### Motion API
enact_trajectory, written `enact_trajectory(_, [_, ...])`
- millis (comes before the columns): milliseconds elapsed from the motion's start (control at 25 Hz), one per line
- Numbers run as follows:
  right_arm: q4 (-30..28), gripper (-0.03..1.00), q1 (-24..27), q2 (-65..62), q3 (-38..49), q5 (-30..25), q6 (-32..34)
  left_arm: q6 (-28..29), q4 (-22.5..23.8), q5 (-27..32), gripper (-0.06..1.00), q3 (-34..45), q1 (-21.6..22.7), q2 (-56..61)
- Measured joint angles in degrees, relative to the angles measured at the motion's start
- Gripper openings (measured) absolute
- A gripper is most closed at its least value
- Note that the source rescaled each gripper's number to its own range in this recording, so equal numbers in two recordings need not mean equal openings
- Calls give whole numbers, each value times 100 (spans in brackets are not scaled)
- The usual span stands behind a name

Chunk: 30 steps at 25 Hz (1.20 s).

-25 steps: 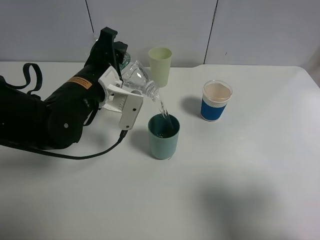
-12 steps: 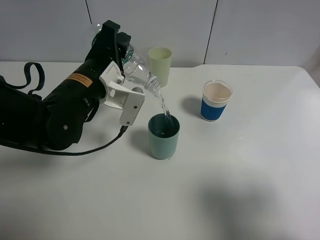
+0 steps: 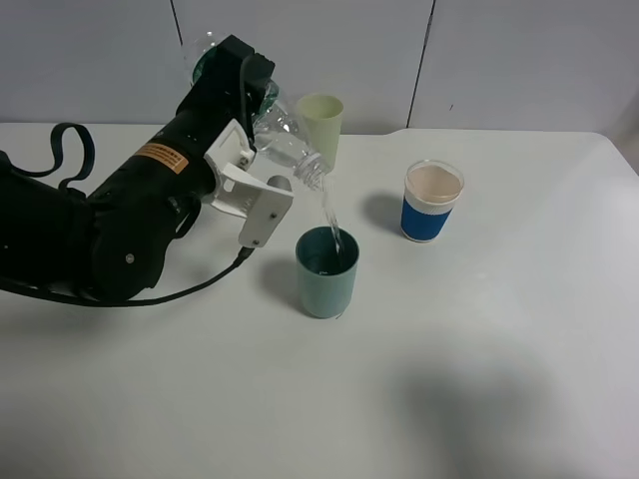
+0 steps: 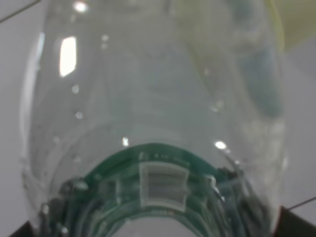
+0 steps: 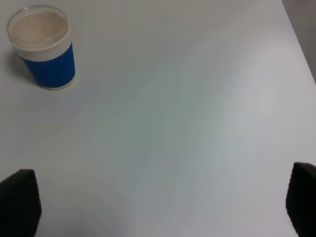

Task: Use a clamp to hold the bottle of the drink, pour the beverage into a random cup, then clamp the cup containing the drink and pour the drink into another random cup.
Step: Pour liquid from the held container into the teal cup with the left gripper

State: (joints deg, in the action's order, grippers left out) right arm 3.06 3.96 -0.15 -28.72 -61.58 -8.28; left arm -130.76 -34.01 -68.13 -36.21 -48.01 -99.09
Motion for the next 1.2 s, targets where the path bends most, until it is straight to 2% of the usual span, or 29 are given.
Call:
enact_trajectory(680, [0, 100, 0, 0, 0, 0, 0, -514, 345, -76, 7, 0, 0, 0])
enact_trajectory(960, [0, 100, 0, 0, 0, 0, 0, -963, 469, -108, 7, 0, 0, 0])
enact_trajectory(1200, [0, 100, 0, 0, 0, 0, 0, -925, 503, -108, 7, 0, 0, 0])
